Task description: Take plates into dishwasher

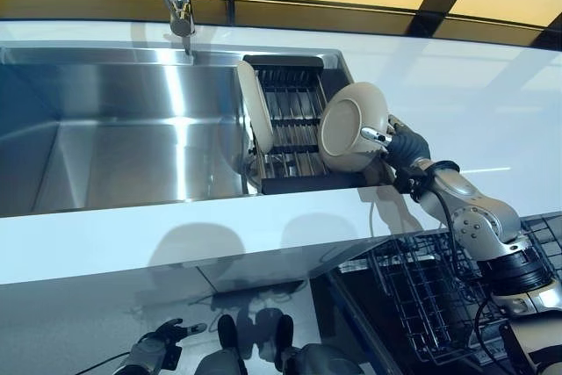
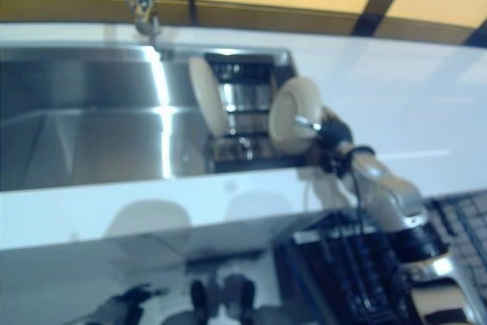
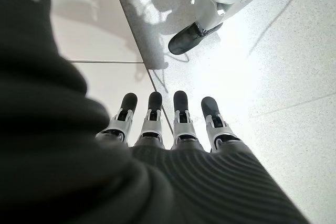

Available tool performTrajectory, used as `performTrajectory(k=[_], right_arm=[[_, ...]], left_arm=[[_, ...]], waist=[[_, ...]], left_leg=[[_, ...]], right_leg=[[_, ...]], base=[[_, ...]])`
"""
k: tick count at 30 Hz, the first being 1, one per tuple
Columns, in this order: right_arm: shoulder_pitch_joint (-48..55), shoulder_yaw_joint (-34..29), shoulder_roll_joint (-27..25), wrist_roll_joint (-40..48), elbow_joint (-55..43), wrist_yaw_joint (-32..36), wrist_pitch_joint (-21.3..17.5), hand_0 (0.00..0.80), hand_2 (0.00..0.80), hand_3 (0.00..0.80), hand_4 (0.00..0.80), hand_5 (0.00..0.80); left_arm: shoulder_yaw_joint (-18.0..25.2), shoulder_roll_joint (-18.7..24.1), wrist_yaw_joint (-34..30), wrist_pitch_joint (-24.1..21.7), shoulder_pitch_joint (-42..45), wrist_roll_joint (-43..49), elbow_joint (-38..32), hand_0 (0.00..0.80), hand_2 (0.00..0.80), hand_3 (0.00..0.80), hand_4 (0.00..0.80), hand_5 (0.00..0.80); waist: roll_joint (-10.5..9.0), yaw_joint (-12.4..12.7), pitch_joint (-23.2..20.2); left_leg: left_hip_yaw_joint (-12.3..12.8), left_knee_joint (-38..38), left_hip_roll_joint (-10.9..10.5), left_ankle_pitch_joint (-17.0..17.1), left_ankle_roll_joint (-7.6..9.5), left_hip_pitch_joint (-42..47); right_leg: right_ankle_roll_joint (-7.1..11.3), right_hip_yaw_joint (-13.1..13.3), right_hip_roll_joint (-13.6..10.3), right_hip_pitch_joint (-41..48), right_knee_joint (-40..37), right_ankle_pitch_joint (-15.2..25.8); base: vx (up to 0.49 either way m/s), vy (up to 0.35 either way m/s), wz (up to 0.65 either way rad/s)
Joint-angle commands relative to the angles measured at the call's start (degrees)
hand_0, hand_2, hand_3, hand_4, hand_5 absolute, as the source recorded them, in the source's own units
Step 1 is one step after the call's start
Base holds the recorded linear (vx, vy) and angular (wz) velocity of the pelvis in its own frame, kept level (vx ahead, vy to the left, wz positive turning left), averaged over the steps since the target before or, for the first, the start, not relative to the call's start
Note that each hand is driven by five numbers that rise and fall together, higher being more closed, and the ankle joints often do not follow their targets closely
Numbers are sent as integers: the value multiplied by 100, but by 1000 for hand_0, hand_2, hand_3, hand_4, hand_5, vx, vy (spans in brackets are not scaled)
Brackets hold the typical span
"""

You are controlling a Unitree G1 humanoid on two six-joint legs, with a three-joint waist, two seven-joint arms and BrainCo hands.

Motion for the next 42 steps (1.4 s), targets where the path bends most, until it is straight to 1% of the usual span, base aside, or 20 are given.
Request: performTrajectory(k=[1,9,15,16,17,18,19,23,27,31,34,37,40,41,42], right_arm=[[-713,-170,191,193,275,-127,-205,0,0,0,0,0],[-810,-178,200,150,484,-402,-179,0,0,0,0,0],[-965,-218,241,70,776,-766,-181,0,0,0,0,0],[-1004,-225,245,47,838,-807,-177,85,85,85,85,85],[-1036,-227,248,2,876,-886,-181,264,264,264,264,264],[-1080,-228,242,-25,944,-957,-204,555,555,555,555,555],[-1121,-233,223,-29,1002,-994,-209,800,800,800,800,800],[-1224,-284,139,-27,1173,-1110,-224,800,800,800,800,800],[-1280,-358,64,-116,1292,-1036,-255,800,800,800,800,800],[-1345,-389,-8,-146,1282,-1082,-291,800,800,800,800,800],[-1366,-427,-35,-182,1223,-1116,-388,800,800,800,800,800],[-1358,-490,-34,-316,1134,-1084,-632,800,800,800,800,800],[-1384,-545,-11,-344,973,-1095,-995,800,800,800,800,800],[-1405,-583,-8,-500,887,-1082,-1236,800,800,800,800,800],[-1442,-609,-14,-571,743,-1118,-1379,800,800,800,800,800]], left_arm=[[-292,93,40,41,-262,-77,88,0,0,0,0,0],[-330,104,32,79,-305,-136,-35,0,0,0,0,0],[-373,92,50,122,-370,-196,-129,0,0,0,0,0],[-374,91,49,114,-376,-212,-129,0,0,0,0,0],[-376,88,52,107,-378,-226,-133,0,0,0,0,0],[-389,74,69,94,-382,-255,-134,0,0,0,0,0],[-395,73,69,83,-382,-274,-139,0,0,0,0,0],[-396,55,65,117,-405,-303,-169,0,0,0,0,0],[-385,31,65,89,-410,-303,-138,0,0,0,0,0],[-405,23,81,100,-415,-337,-158,0,0,0,0,0],[-419,19,96,132,-405,-369,-218,0,0,0,0,0],[-400,2,98,137,-379,-354,-237,0,0,0,0,0],[-399,-9,105,133,-344,-333,-226,0,0,0,0,0],[-387,-16,103,141,-320,-302,-237,0,0,0,0,0],[-394,-17,106,162,-312,-304,-249,0,0,0,0,0]], waist=[[149,201,-65],[187,223,14],[231,225,109],[239,224,119],[245,224,127],[248,227,138],[250,232,145],[246,240,160],[235,244,170],[250,244,186],[267,248,198],[279,251,202],[276,255,195],[278,261,188],[279,260,187]], left_leg=[[-288,22,-201,-999,220,179],[-334,22,-215,-972,227,116],[-364,22,-224,-947,229,50],[-361,22,-222,-942,228,41],[-359,23,-222,-939,228,34],[-363,23,-222,-936,231,24],[-366,23,-222,-941,231,19],[-380,41,-219,-940,228,2],[-395,43,-220,-943,224,-9],[-405,27,-226,-932,219,-20],[-412,23,-231,-931,217,-28],[-421,23,-230,-931,214,-17],[-427,22,-228,-943,209,8],[-434,22,-228,-941,209,18],[-442,22,-226,-940,203,28]], right_leg=[[382,-116,-16,-199,930,-971],[366,-103,-24,-276,1004,-1008],[359,-94,-39,-370,1073,-1016],[358,-88,-41,-382,1075,-1022],[351,-82,-39,-387,1074,-1034],[343,-76,-39,-393,1067,-1044],[342,-70,-40,-400,1071,-1047],[334,-49,-39,-408,1074,-1049],[326,-34,-35,-409,1056,-1043],[326,-39,-37,-432,1064,-1036],[330,-50,-43,-443,1067,-1032],[333,-58,-49,-444,1075,-1027],[334,-72,-50,-426,1077,-1026],[333,-65,-45,-411,1059,-1029],[335,-64,-40,-404,1057,-1029]], base=[[0,0,0],[-3,1,0],[-26,10,3],[0,0,0],[-23,22,3],[0,0,0],[0,0,0],[0,0,0],[0,0,0],[-2,3,1],[0,0,0],[0,0,0],[0,0,0],[0,0,0],[0,0,0]])
